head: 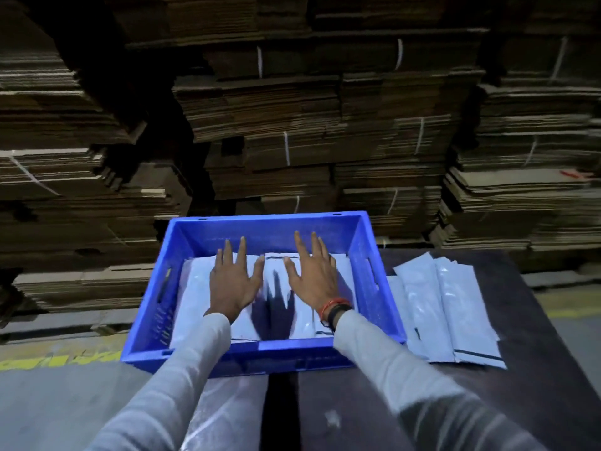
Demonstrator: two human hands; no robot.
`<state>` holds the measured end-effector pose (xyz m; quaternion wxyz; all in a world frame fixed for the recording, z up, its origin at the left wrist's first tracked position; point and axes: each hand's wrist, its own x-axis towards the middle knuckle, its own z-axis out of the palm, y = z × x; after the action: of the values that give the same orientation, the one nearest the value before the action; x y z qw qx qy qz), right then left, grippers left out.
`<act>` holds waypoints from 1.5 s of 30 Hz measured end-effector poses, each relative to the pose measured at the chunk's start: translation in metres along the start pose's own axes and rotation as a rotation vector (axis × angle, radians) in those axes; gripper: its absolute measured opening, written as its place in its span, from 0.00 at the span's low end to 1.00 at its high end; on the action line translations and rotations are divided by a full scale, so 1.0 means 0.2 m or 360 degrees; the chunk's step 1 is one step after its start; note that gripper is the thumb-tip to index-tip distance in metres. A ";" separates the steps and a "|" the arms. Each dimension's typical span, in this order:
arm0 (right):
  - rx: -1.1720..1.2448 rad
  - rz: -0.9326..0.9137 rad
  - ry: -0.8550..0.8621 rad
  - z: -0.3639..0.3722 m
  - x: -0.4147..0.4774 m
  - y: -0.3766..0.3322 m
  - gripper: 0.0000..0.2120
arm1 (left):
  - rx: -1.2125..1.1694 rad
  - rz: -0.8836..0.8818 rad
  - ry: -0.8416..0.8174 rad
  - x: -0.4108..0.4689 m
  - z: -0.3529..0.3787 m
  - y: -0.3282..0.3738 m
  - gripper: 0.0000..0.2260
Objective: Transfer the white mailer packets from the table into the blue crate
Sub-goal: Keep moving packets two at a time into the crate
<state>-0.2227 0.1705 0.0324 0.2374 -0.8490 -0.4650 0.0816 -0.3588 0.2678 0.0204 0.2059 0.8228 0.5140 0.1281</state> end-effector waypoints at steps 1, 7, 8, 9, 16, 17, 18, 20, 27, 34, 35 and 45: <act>-0.0009 0.0009 0.0067 -0.07 0.01 0.07 0.29 | -0.0053 0.0051 0.0028 -0.01 0.01 0.11 0.30; -0.0072 0.0126 0.0221 -0.41 -0.03 0.49 0.31 | -0.0217 0.0324 -0.0007 -0.10 0.16 0.76 0.30; -0.0084 0.0147 0.0223 -0.46 -0.04 0.56 0.29 | -0.0220 0.0366 -0.0027 -0.12 0.20 0.86 0.31; -0.0094 0.0161 0.0245 -0.51 -0.05 0.62 0.29 | -0.0214 0.0403 -0.0055 -0.14 0.24 0.95 0.32; -0.0170 0.0241 0.0258 -0.75 -0.12 1.11 0.30 | -0.0279 0.0546 -0.0171 -0.26 0.54 1.49 0.30; -0.0185 0.0267 0.0246 -0.77 -0.13 1.19 0.30 | -0.0303 0.0552 -0.0195 -0.28 0.59 1.55 0.29; -0.0211 0.0292 0.0234 -0.77 -0.14 1.25 0.30 | -0.0326 0.0562 -0.0215 -0.31 0.64 1.60 0.29; -0.0269 0.0349 0.0180 -0.78 -0.16 1.39 0.31 | -0.0337 0.0549 -0.0280 -0.35 0.76 1.67 0.28; -0.0235 0.0577 -0.0147 -0.64 -0.27 1.76 0.38 | -0.0024 0.0079 -0.0531 -0.45 1.14 1.60 0.29; -0.0139 0.0670 -0.0323 -0.46 -0.31 1.89 0.46 | -0.0261 -0.0184 -0.0557 -0.47 1.36 1.36 0.37; -0.0150 0.0678 -0.0308 -0.44 -0.31 1.88 0.47 | -0.0389 -0.0260 -0.0539 -0.48 1.35 1.37 0.39; -0.0108 0.0659 -0.0066 -0.43 -0.39 1.99 0.37 | -0.0241 -0.0163 -0.0473 -0.51 1.32 1.43 0.34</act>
<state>0.0638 -0.1031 -0.0896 0.1772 -0.9321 -0.2878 0.1303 -0.0656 0.0113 -0.0788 0.3474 0.7875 0.5080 0.0326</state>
